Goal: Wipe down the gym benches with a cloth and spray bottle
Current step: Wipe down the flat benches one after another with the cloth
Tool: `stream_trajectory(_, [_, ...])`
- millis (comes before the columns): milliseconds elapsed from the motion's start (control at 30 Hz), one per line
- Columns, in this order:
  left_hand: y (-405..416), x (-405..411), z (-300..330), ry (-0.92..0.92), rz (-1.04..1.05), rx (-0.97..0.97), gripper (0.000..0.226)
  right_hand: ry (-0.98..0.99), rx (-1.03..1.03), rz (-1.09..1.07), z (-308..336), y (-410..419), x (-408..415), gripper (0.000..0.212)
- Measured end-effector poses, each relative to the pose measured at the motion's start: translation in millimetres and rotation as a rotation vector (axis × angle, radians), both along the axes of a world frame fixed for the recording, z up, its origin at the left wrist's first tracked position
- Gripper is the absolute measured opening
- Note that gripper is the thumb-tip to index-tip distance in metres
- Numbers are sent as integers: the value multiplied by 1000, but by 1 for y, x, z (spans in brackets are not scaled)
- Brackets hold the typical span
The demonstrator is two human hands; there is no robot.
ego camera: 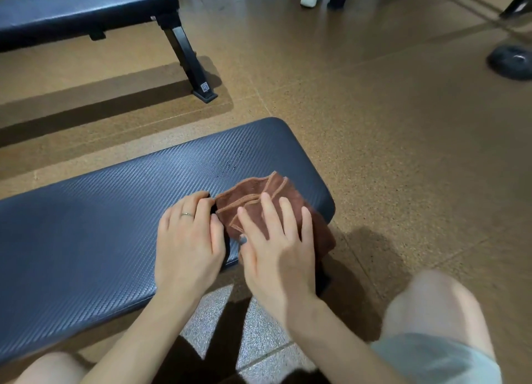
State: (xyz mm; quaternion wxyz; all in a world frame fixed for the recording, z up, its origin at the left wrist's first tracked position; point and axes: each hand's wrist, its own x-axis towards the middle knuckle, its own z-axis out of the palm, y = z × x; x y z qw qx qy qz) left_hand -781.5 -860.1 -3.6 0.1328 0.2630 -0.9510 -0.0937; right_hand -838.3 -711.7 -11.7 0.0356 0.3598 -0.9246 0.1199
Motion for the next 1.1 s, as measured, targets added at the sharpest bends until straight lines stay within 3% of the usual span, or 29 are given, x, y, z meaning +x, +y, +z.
stream_trajectory(133, [-1,3,1,12,-9,33,39,59,-65,119,-1,12,-40,42])
stream_trajectory(267, [-2,3,1,11,-2,53,40,116,-115,78,-3,1,-75,39])
stream_trajectory(400, [-2,3,2,28,-1,68,41,125,-31,38,2,-6,-78,43])
stream_trajectory(633, [-1,2,1,120,54,95,31,91,117,247,11,15,-51,51])
stream_trajectory(800, [-1,-1,-4,178,139,63,31,104,46,478,5,-56,-89,51])
stream_trajectory(933, [0,-1,-6,223,211,34,37,113,90,473,3,-126,-99,54])
stream_trajectory(1100, [-2,-1,-7,188,168,-6,22,114,55,440,1,-150,-116,48])
